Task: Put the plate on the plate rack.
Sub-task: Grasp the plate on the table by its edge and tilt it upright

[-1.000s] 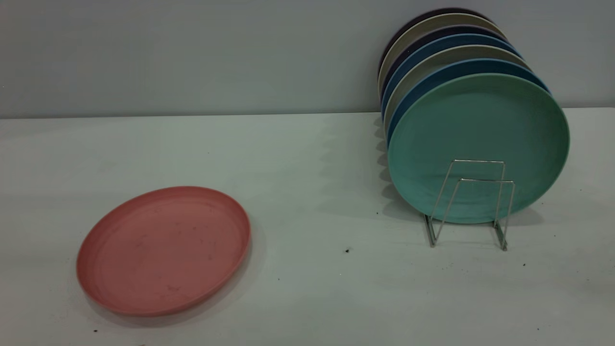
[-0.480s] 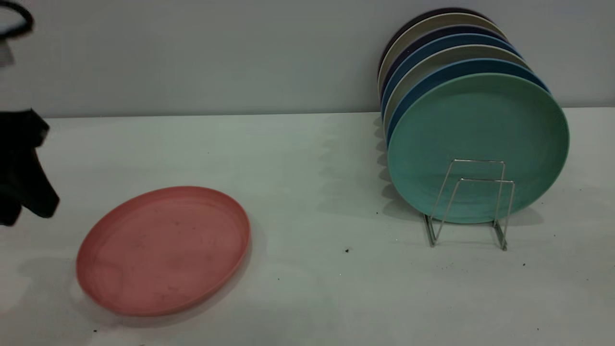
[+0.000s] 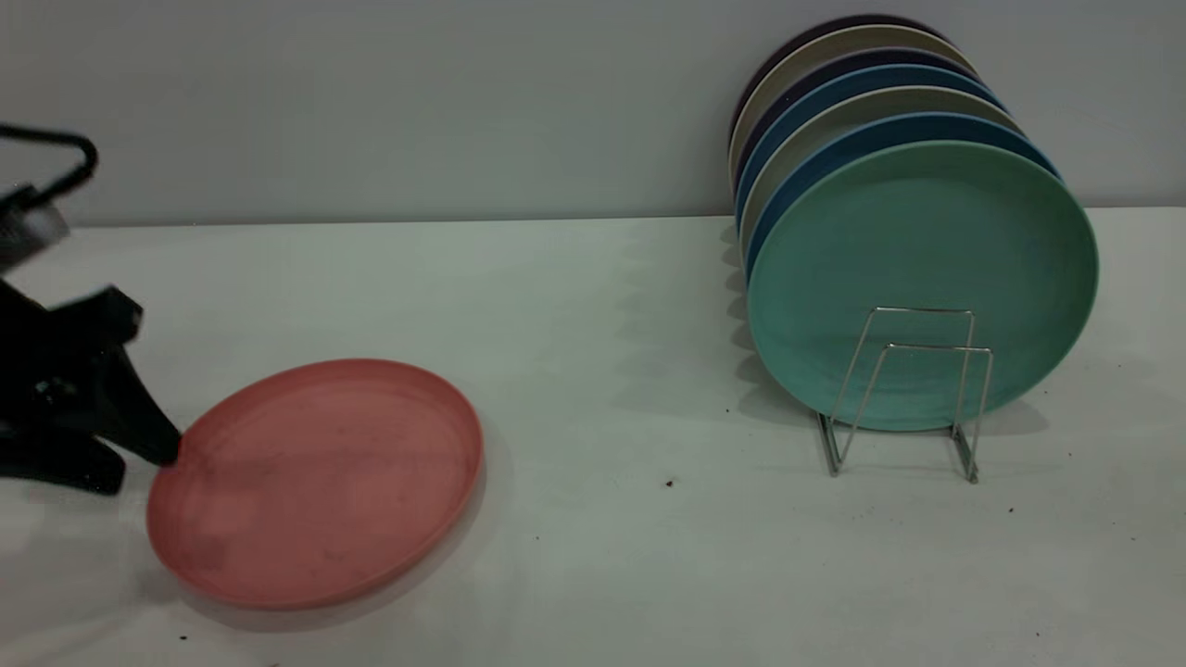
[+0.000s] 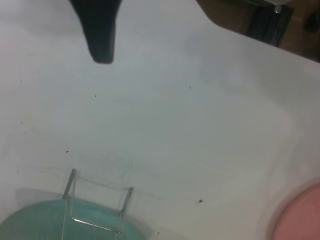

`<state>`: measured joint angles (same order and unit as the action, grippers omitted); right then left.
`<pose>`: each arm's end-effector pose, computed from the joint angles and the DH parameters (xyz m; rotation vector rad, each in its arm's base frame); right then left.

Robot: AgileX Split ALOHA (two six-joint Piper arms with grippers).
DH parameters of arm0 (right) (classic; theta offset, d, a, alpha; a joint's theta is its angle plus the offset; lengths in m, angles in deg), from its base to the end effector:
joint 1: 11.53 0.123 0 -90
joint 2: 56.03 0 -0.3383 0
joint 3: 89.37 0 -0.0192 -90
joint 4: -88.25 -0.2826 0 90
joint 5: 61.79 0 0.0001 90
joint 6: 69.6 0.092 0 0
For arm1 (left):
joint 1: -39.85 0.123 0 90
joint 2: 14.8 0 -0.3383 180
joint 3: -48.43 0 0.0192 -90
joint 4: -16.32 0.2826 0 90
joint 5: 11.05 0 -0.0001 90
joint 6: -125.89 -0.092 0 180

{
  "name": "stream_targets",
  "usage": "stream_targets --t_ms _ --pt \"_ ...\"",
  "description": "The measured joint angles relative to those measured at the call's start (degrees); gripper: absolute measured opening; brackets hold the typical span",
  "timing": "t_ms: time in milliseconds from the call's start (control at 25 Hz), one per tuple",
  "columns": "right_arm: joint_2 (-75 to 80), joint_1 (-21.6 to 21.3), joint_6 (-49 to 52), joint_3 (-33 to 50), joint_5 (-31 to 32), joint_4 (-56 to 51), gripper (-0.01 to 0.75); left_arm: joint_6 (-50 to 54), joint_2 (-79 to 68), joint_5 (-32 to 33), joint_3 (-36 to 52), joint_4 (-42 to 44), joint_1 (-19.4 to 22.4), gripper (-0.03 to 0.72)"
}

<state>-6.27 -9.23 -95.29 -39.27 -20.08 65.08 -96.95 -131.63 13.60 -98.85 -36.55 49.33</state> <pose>0.1201 0.0290 0.2845 -0.3340 2.3847 0.2757 0.3353 0.0249 0.1072 -0.3525 2.8159 -0.4786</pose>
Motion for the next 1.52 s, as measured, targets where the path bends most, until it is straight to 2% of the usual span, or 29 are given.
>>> stream_targets --t_ms 200,640,800,1040,1120,1160,1320,1400,1520 --pt "0.00 0.00 -0.13 0.00 0.00 0.00 0.511 -0.40 -2.94 -3.33 0.00 -1.02 0.00 0.415" --pt "0.00 0.00 -0.19 0.00 -0.43 0.00 0.511 -2.36 -8.80 -5.17 -0.48 -3.94 0.00 0.415" --pt "0.00 0.00 -0.19 0.00 -0.43 0.00 0.511 -7.48 -10.50 -5.57 -0.48 -9.63 0.00 0.415" --pt "0.00 0.00 -0.19 0.00 -0.43 0.00 0.511 -19.91 -12.88 -5.29 -0.48 -22.76 0.00 0.401" --pt "0.00 0.00 -0.19 0.00 -0.49 0.00 0.511 -22.39 -12.98 -4.94 -0.48 -24.67 0.00 0.356" --pt "0.00 0.00 -0.19 0.00 -0.54 0.00 0.511 -23.00 -12.98 -4.83 -0.48 -25.06 0.00 0.310" --pt "0.00 0.00 -0.19 0.00 -0.60 0.00 0.511 -23.58 -13.01 -4.84 -0.48 -25.43 0.00 0.067" --pt "0.00 0.00 -0.19 0.00 -0.65 -0.18 0.511 -23.75 -13.01 -4.79 -0.49 -25.29 0.00 0.025" --pt "0.00 0.00 -0.19 0.00 -0.46 -1.60 0.511 -24.22 -13.05 -4.78 -0.54 -25.08 0.00 0.019"
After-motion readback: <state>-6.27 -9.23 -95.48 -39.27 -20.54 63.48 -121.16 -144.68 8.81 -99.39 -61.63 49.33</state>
